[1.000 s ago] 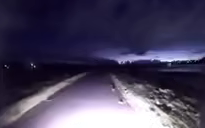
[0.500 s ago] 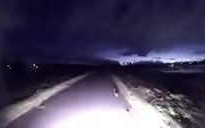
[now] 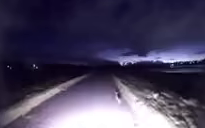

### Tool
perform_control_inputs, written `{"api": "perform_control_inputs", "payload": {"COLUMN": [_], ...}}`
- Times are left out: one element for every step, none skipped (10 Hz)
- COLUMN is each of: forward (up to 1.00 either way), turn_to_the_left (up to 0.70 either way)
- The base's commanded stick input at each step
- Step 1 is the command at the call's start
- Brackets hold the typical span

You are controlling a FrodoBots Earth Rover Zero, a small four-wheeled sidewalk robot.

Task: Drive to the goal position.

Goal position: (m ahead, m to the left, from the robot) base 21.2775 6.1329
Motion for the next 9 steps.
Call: {"api": "perform_control_inputs", "payload": {"forward": [0.7,0.7,0.7,0.7,0.36,0.17,0.0,0.0,0.0], "turn_to_the_left": [0.0,0.0,0.0,0.0,0.0,0.0,0.0,0.0,0.0]}}
